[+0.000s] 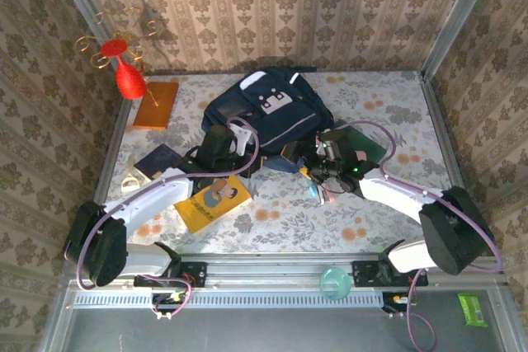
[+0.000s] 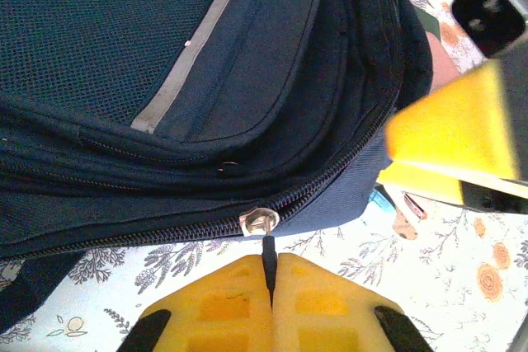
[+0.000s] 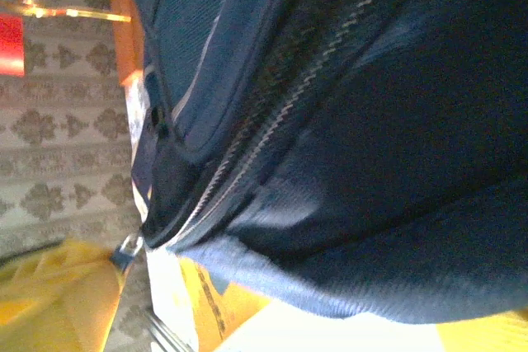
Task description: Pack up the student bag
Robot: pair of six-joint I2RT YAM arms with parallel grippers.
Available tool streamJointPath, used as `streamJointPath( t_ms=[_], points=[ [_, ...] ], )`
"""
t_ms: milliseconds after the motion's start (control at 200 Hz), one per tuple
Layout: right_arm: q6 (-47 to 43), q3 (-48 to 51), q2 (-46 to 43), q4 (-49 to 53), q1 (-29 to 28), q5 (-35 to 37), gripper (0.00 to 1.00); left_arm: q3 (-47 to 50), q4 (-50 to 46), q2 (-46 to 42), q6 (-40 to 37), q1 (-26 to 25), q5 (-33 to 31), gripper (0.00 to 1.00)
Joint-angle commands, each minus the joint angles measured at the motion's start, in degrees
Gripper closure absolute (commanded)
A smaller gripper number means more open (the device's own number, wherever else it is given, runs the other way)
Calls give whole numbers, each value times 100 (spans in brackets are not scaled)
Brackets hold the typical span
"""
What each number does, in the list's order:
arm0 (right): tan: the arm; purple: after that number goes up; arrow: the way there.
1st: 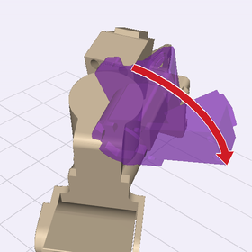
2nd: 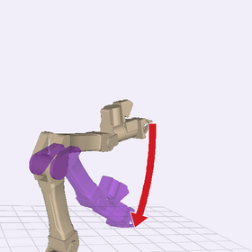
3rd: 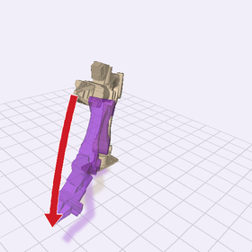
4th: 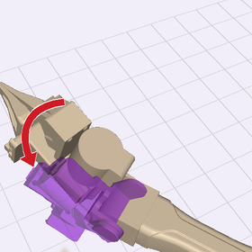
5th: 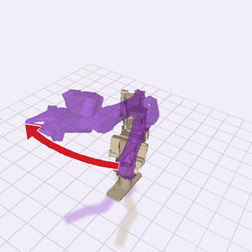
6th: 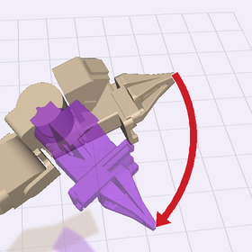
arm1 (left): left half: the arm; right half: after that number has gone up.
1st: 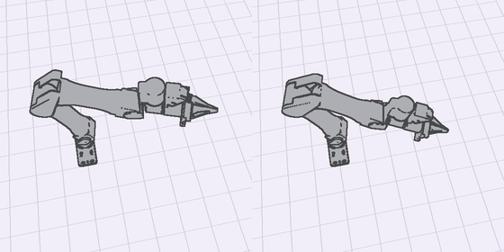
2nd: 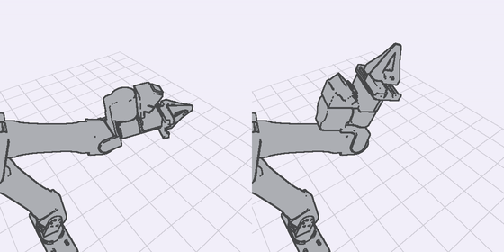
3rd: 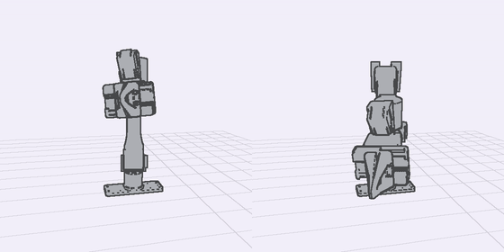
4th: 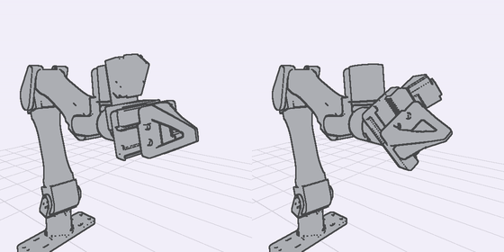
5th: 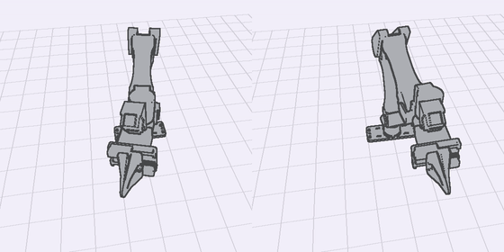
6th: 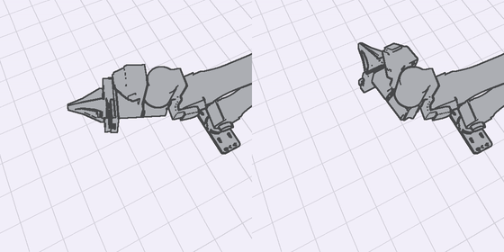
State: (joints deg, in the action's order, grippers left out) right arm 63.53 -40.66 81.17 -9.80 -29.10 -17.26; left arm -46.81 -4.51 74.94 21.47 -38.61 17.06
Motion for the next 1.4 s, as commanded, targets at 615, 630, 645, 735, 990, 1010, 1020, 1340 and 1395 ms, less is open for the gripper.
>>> streamJointPath(
  t_ms=[615,630,645,735,990,1010,1020,1340,1395],
  points=[
    [-599,-167,-604,-28,791,693,100,372,-215,-612,-493,947,-452,100],
    [-602,-154,-625,-44,806,681,100,369,-229,-620,-499,975,-464,100],
    [-596,-138,-640,-73,822,672,100,375,-233,-615,-503,1012,-478,100],
    [-570,-125,-720,-120,849,662,100,425,-234,-612,-497,1209,-534,100],
    [-532,-187,-743,-207,853,557,100,489,-215,-492,-362,1769,-917,100],
    [-526,-187,-747,-213,848,554,100,488,-223,-487,-355,1805,-953,100],
    [-526,-187,-749,-214,846,551,100,488,-225,-482,-350,1818,-971,100],
    [-517,-170,-370,-627,406,502,100,391,-183,-154,-405,2040,-1029,93],
    [-520,-187,-230,-687,279,562,100,350,-355,-188,-464,2042,-1189,82]
  ],
)
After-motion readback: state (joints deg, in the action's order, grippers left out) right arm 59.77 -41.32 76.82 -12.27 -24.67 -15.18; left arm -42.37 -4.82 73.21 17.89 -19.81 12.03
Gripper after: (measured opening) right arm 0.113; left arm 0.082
